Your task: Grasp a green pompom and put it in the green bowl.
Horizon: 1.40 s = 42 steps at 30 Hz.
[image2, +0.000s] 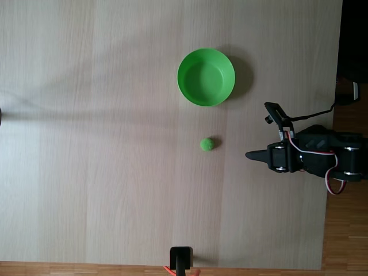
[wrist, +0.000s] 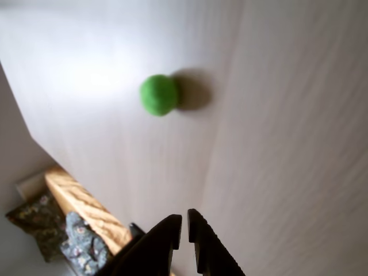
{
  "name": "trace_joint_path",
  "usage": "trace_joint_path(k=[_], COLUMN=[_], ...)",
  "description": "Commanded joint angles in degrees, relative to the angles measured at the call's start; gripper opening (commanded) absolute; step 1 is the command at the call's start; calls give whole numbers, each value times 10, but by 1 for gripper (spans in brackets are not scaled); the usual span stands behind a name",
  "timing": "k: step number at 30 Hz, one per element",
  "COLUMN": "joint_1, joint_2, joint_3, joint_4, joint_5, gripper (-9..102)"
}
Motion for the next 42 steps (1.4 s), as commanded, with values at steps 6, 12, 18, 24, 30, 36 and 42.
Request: trace_joint_path(k=[6, 12, 18, 24, 30, 36, 42], joint_1=[-1, 0, 44, 76, 69, 38, 41], joint_2=[-234, -373, -470, -549, -598, -645, -685], joint_3=[-187, -290, -351, -364, -373, -381, -390], joint_4=[-36, -40, -37, -40, -41, -41, -41], joint_5=[-3, -3, -4, -4, -4, -22, -27], gripper=[0, 0, 2, 16, 26, 29, 29])
